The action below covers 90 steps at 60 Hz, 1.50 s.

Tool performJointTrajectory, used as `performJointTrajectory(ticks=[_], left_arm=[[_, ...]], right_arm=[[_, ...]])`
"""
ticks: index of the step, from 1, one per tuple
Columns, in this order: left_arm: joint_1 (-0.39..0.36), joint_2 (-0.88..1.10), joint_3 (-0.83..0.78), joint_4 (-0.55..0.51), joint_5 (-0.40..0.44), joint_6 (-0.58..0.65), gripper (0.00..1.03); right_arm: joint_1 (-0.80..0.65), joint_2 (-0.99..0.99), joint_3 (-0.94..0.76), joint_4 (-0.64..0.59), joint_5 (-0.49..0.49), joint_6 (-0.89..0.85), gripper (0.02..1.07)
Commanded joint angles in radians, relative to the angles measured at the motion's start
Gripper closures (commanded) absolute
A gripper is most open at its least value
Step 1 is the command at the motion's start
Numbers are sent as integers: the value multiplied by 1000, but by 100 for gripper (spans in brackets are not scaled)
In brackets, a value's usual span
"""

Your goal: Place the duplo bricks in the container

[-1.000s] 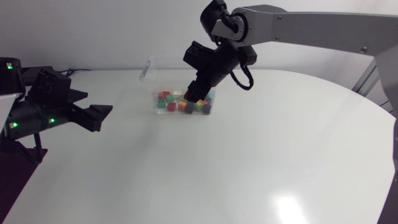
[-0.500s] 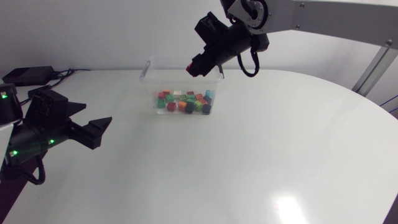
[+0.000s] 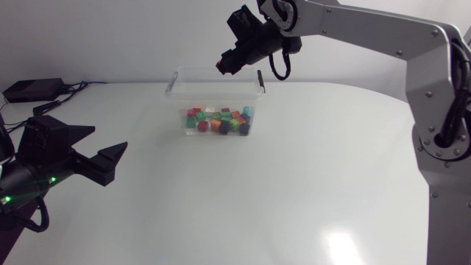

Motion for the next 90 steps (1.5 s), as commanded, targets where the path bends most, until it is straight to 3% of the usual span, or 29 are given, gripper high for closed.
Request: performJointTrajectory(ticks=[1, 8, 10, 17, 21, 23, 31, 56, 90], left_arm=[[21, -15, -37, 11, -6, -22, 5], [39, -35, -54, 11, -6, -28, 5], [39, -46, -60, 11, -6, -28, 5], [40, -95, -86, 10, -6, -32, 5], [40, -116, -97, 10, -6, -34, 5], [42, -126, -102, 11, -6, -42, 5], [48, -150, -112, 14, -6, -48, 5], [50, -253, -184, 66, -6, -112, 5], [62, -445, -280, 83, -6, -192, 5]], right_arm=[[-4, 51, 44, 11, -2, 29, 72], [-5, 82, 45, 47, 9, 32, 71], [-7, 91, 44, 58, 12, 32, 67], [-10, 131, 53, 90, 38, 25, 41], [-16, 159, 74, 92, 64, 20, 14], [-18, 160, 71, 97, 73, 20, 6], [-24, 80, -31, 172, 113, 20, 6], [-42, -368, -614, 482, 346, 12, 6], [-99, -814, -1168, 738, 553, -35, 6]])
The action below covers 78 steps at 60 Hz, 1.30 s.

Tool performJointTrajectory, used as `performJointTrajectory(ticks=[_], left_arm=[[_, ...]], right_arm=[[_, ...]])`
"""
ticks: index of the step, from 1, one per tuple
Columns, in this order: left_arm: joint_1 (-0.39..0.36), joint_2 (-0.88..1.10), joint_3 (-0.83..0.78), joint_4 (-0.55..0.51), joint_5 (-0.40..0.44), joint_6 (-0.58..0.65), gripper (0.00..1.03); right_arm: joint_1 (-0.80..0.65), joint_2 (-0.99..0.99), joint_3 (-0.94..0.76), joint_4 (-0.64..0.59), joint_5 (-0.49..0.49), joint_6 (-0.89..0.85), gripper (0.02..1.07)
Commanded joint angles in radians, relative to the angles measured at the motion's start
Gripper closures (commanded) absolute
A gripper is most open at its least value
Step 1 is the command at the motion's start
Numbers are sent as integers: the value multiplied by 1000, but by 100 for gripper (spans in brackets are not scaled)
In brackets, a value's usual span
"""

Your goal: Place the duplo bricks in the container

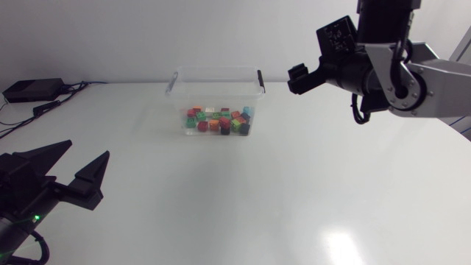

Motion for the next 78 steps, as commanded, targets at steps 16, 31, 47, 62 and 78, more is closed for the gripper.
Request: performJointTrajectory(ticks=[16, 31, 47, 62, 78], left_arm=[[31, -52, -47, 14, -6, -39, 5], [37, -121, -76, 20, -6, -71, 5], [42, -179, -102, 20, -6, -86, 5], [60, -245, -114, 0, -6, -91, 6], [63, -323, -131, -34, -21, -105, 6]], right_arm=[[-37, -221, -267, 86, 55, -29, 6], [-82, -342, -420, 136, 98, -43, 6], [-138, -464, -543, 165, 116, -94, 6], [-183, -580, -661, 195, 116, -138, 6], [-226, -704, -773, 231, 116, -164, 6]])
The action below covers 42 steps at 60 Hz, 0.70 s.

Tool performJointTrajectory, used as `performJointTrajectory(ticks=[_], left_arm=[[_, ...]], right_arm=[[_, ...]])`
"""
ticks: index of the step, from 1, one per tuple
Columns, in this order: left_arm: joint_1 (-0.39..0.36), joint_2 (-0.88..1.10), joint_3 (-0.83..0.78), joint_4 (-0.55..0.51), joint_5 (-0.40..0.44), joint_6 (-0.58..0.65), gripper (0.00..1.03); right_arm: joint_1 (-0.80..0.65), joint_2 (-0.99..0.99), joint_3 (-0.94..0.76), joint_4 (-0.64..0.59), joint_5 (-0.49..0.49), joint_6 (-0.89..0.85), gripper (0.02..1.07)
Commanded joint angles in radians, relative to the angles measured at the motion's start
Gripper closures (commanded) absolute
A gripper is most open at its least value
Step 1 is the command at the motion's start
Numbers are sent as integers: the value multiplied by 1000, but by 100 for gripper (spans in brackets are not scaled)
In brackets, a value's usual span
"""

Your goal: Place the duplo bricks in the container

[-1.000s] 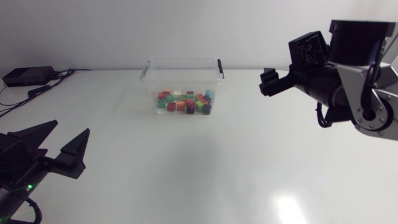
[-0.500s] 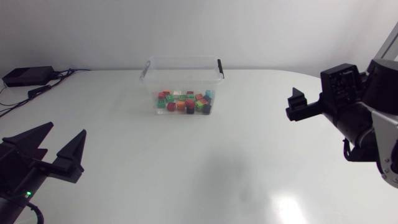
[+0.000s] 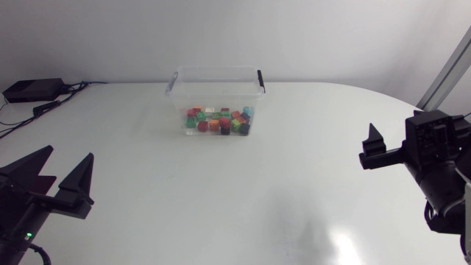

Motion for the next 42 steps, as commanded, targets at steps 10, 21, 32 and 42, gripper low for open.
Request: performJointTrajectory(ticks=[10, 21, 32, 42], left_arm=[[8, -54, -33, -18, -18, -37, 6], [6, -56, -35, -20, -29, -46, 6], [6, -56, -35, -20, -43, -46, 6], [6, -57, -36, -20, -64, -56, 6]], right_arm=[[-47, -89, -100, 30, 9, -33, 6], [-83, -196, -152, 28, 7, -49, 6], [-94, -299, -214, 16, 3, -49, 6], [-96, -360, -241, -15, 4, -44, 6]])
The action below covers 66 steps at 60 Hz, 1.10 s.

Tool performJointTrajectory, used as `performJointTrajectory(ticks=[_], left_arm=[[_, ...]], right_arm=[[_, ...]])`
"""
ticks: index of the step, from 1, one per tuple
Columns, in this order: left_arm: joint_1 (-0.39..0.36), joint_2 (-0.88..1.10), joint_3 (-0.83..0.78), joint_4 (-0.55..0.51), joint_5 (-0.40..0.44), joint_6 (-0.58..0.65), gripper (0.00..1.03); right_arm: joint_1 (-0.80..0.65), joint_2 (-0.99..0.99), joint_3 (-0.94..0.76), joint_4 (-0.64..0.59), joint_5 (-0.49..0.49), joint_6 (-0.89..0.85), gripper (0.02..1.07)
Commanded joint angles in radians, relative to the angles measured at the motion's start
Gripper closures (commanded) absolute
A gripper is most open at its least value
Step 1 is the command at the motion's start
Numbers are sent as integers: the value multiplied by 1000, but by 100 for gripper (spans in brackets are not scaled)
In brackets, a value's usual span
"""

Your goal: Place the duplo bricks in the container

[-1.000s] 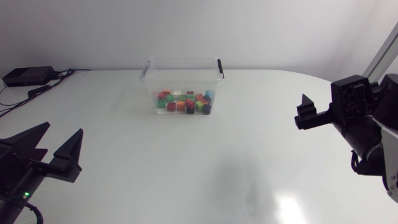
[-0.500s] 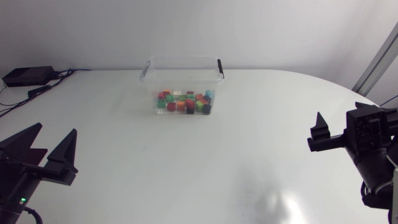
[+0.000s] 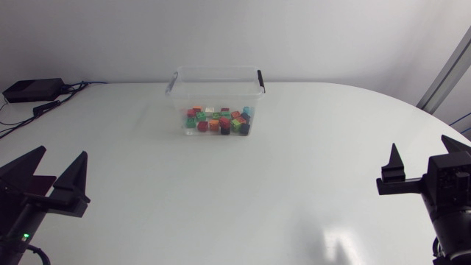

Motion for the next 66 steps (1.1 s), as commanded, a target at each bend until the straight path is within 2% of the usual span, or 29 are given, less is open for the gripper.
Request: performJointTrajectory(ticks=[1, 7, 66], left_arm=[[6, -9, -33, 2, -17, -29, 6], [8, -9, -33, 0, -23, -31, 6], [-110, 5, -43, -82, -157, -96, 5]], right_arm=[[-9, -27, -31, -11, 5, -6, 6], [-13, -87, -55, -45, 5, 0, 6], [-63, -391, -92, -338, -317, 496, 6]])
